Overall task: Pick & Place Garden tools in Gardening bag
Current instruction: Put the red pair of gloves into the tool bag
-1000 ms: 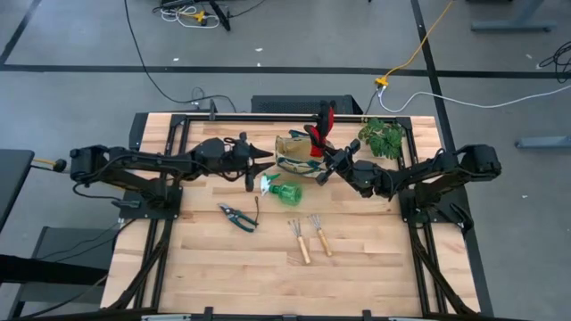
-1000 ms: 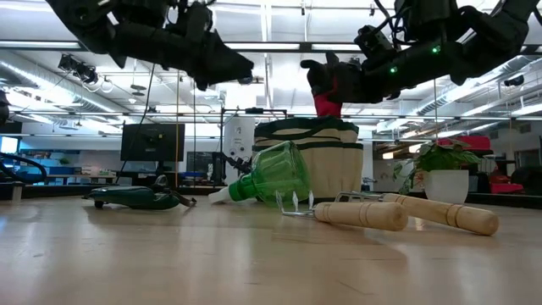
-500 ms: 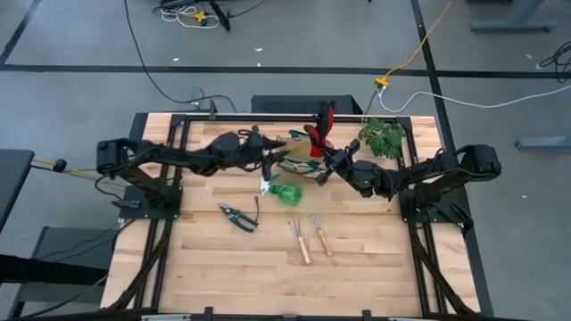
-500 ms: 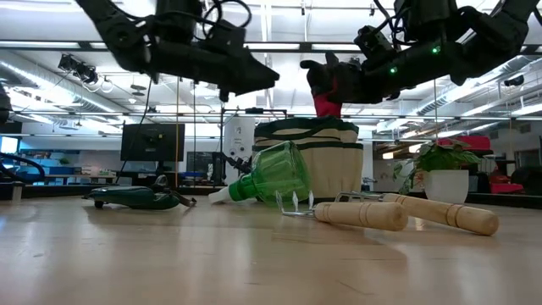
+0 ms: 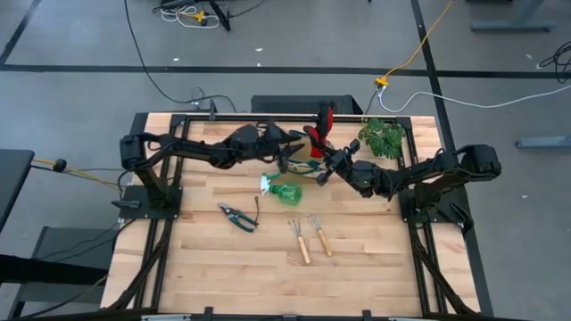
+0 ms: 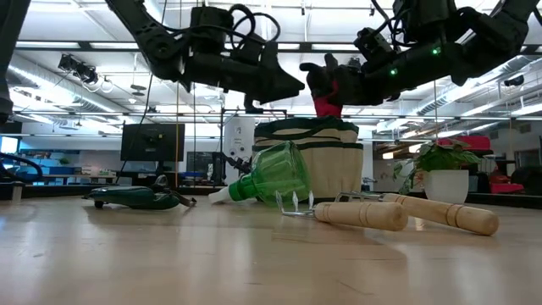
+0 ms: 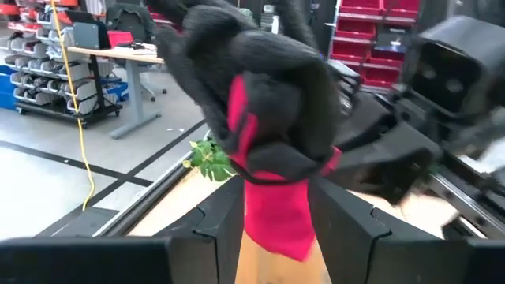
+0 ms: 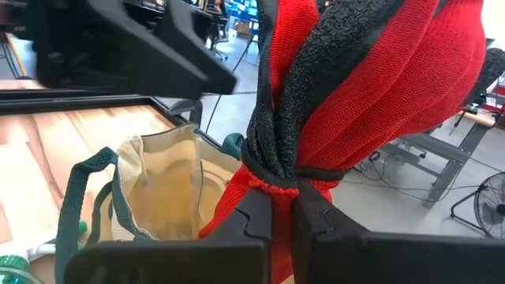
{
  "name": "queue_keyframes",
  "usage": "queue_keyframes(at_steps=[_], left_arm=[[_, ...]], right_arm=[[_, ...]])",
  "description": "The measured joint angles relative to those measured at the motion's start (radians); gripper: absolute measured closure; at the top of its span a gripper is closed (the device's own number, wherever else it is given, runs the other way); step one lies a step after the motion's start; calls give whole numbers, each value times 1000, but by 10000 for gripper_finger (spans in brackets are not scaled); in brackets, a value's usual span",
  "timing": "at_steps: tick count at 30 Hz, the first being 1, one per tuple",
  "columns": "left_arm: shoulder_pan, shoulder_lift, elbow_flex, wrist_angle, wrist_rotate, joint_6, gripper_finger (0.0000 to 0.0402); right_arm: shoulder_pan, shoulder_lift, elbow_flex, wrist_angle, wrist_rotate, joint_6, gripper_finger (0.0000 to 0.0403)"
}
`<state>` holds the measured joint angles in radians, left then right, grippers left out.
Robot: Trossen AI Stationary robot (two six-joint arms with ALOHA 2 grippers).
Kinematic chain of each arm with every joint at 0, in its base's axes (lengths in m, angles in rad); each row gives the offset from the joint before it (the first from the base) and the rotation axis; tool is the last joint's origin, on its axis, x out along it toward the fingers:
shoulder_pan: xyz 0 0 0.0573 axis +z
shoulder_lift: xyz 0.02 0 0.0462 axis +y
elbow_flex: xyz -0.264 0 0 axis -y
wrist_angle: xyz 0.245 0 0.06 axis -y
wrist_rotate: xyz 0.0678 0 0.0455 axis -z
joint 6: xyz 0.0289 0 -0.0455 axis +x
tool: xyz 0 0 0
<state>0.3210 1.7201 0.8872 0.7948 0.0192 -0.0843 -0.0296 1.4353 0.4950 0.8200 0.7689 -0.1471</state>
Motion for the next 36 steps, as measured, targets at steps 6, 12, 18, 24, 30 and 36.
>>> queue_keyframes(at_steps=[6,12,18,24,30,36], left_arm=[[40,16,38,4,45,-36,255],[66,15,79,1,127,-47,255],[69,15,88,0,168,-27,255],[69,29,88,15,166,-5,255],[71,77,114,22,171,-9,255],[71,131,188,22,225,-32,255]], right_arm=[[0,0,0,-5,0,4,394],[0,0,0,-8,0,8,394],[0,0,0,-8,0,11,394],[0,0,0,-9,0,28,394],[0,0,0,-19,1,34,394],[0,0,0,-30,1,35,394]])
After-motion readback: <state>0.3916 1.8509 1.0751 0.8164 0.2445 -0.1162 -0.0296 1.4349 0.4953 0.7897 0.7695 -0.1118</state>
